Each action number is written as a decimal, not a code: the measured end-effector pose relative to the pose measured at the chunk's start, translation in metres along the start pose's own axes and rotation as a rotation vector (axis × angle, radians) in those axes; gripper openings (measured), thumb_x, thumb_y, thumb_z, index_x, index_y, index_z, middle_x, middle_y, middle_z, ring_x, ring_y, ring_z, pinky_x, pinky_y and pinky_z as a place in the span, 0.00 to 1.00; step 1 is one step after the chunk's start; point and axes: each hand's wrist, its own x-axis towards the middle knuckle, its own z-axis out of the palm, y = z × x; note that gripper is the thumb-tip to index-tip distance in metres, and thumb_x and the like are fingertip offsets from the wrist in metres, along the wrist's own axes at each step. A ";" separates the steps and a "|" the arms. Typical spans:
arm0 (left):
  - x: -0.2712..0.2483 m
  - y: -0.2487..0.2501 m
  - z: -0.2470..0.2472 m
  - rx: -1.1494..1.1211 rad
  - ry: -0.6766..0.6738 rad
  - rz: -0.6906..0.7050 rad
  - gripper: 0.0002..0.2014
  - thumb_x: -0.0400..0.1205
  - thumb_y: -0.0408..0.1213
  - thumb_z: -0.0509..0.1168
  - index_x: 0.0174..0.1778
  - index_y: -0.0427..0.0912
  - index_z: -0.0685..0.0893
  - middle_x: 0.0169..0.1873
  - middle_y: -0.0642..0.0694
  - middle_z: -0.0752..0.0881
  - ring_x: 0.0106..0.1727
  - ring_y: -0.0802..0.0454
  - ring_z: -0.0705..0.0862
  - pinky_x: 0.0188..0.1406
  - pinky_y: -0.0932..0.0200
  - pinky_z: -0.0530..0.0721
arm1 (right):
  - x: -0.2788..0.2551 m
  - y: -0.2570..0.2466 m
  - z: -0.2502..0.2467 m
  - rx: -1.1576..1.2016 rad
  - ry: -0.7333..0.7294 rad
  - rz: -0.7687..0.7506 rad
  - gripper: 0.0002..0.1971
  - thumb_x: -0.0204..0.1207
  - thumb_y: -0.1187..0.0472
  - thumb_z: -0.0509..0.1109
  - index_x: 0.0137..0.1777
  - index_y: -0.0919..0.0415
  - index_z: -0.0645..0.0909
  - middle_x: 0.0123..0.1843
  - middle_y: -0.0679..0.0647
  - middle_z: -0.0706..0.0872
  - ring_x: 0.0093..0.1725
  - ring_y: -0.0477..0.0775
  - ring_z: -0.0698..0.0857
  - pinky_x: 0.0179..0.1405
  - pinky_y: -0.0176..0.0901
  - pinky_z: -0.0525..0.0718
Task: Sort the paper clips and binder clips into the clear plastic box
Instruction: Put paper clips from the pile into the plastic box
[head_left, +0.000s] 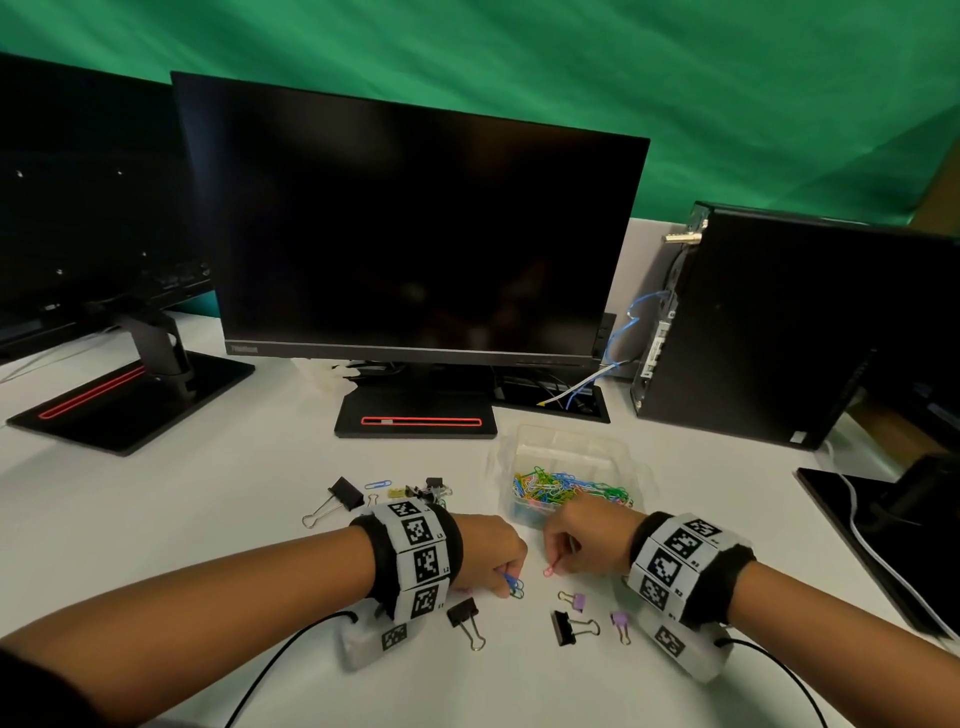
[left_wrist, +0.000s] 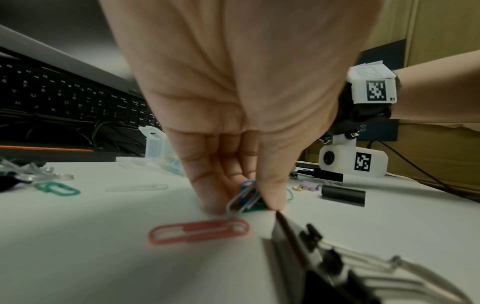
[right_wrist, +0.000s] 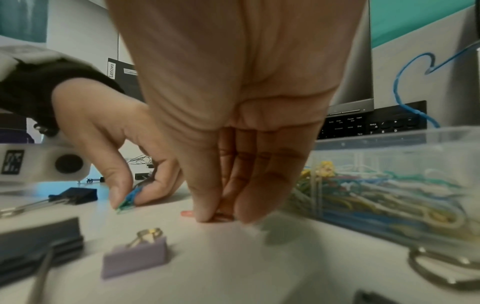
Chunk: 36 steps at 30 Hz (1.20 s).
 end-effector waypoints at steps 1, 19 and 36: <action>-0.001 0.000 0.001 0.005 -0.004 -0.006 0.13 0.82 0.37 0.62 0.59 0.33 0.79 0.58 0.36 0.82 0.59 0.40 0.79 0.55 0.52 0.75 | 0.000 0.000 0.001 0.002 -0.004 0.001 0.05 0.73 0.61 0.72 0.46 0.61 0.86 0.38 0.48 0.86 0.33 0.41 0.78 0.35 0.26 0.73; -0.049 -0.052 0.006 -0.142 0.132 -0.164 0.11 0.81 0.39 0.64 0.56 0.38 0.80 0.43 0.49 0.78 0.45 0.54 0.74 0.36 0.68 0.70 | 0.041 -0.047 0.000 0.169 0.126 0.037 0.11 0.74 0.70 0.65 0.50 0.61 0.87 0.40 0.52 0.87 0.29 0.49 0.84 0.38 0.41 0.87; -0.074 -0.070 0.019 -0.136 0.128 -0.212 0.11 0.81 0.38 0.64 0.55 0.36 0.81 0.50 0.38 0.84 0.43 0.54 0.73 0.32 0.74 0.64 | 0.078 -0.069 -0.012 -0.115 0.119 -0.048 0.16 0.77 0.68 0.66 0.63 0.58 0.84 0.59 0.58 0.87 0.60 0.58 0.83 0.57 0.41 0.78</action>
